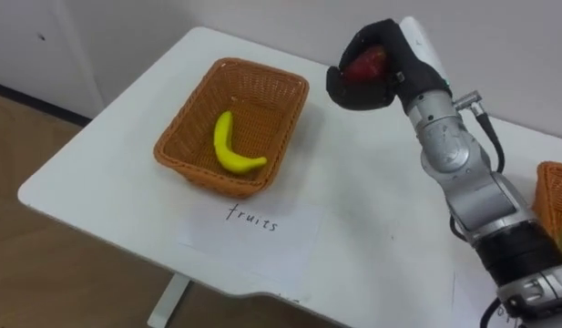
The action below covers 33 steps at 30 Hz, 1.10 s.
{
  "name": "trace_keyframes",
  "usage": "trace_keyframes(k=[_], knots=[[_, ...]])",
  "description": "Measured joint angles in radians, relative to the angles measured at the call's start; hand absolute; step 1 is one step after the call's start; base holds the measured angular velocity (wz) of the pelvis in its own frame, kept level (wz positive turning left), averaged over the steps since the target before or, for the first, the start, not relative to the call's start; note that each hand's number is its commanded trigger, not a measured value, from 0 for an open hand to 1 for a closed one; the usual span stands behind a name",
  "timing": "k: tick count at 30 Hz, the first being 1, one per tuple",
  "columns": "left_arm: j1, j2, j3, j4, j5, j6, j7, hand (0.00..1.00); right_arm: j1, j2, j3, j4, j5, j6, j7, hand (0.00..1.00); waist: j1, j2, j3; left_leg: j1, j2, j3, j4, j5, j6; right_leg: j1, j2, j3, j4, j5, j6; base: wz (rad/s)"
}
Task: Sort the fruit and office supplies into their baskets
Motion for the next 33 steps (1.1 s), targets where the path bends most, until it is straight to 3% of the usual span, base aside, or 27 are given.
trace_keyframes(k=[11, 25, 33], knots=[[0.008, 0.0, 0.001, 0.0, 0.024, 0.017, -0.026, 0.0, 0.0, 0.0, 0.003, -0.057, -0.022, 0.008, -0.003, 1.0, 0.003, -0.005, 0.0035, -0.002, -0.001, -0.004, 0.0, 0.0, 0.0, -0.001, 0.0, -0.003, 0.001, -0.001, 0.001, 0.0], [-0.005, 0.001, 0.001, 0.0, 0.056, 0.018, -0.058, 0.0, 0.0, 0.006, 0.011, -0.1, -0.032, 0.01, 0.009, 1.0, 0.048, -0.017, 0.0071, -0.001, -0.001, -0.01, -0.001, 0.0, 0.0, 0.0, 0.0, -0.006, 0.001, -0.002, 0.004, 0.01], [-0.003, 0.006, 0.01, -0.005, 0.085, 0.028, -0.089, 0.0, 0.0, 0.007, 0.012, -0.101, -0.03, 0.031, 0.009, 1.0, 0.069, -0.019, 0.0075, -0.003, -0.002, -0.012, -0.007, 0.0, 0.0, -0.001, 0.0, -0.008, -0.001, -0.003, 0.004, 0.0]])
